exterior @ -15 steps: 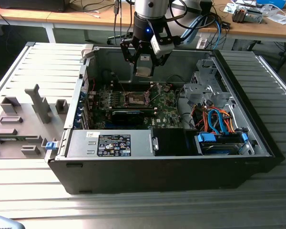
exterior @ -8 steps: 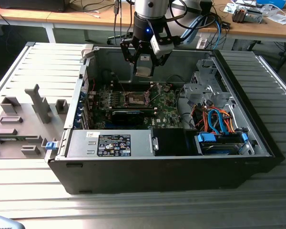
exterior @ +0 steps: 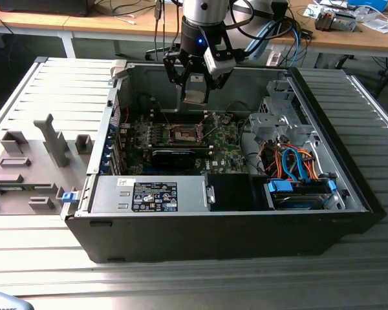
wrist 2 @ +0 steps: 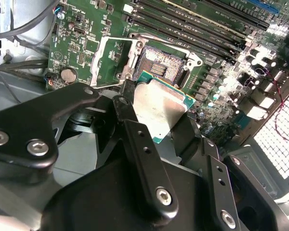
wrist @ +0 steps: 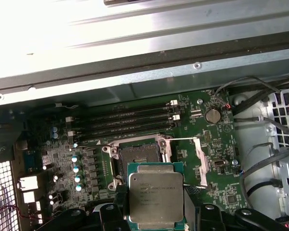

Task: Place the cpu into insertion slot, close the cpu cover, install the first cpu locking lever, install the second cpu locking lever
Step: 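Place the cpu into insertion slot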

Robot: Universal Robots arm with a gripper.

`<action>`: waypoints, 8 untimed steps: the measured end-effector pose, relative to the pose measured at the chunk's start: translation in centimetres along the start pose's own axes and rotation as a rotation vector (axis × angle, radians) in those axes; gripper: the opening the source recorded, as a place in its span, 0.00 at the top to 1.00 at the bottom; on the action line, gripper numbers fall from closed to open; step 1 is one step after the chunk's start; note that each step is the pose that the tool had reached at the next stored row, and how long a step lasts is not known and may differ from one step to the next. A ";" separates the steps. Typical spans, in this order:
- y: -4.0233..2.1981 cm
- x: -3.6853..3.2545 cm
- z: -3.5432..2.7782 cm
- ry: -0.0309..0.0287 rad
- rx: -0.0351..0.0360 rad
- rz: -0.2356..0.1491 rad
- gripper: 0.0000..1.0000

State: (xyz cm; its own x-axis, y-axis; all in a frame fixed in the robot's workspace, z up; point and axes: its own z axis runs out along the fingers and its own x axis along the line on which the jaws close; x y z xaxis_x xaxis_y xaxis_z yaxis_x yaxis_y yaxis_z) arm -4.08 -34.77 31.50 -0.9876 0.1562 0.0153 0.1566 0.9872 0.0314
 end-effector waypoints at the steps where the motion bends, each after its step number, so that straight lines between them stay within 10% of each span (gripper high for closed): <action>1: 0.00 0.00 0.00 -0.0001 0.0000 0.001 0.45; 8: 0.00 0.00 0.00 -0.0003 -0.0001 0.008 0.45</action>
State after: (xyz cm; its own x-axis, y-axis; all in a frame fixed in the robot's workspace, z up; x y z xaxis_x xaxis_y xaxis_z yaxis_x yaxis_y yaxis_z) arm -4.08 -34.77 31.50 -0.9864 0.1637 0.0153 0.1641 0.9859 0.0315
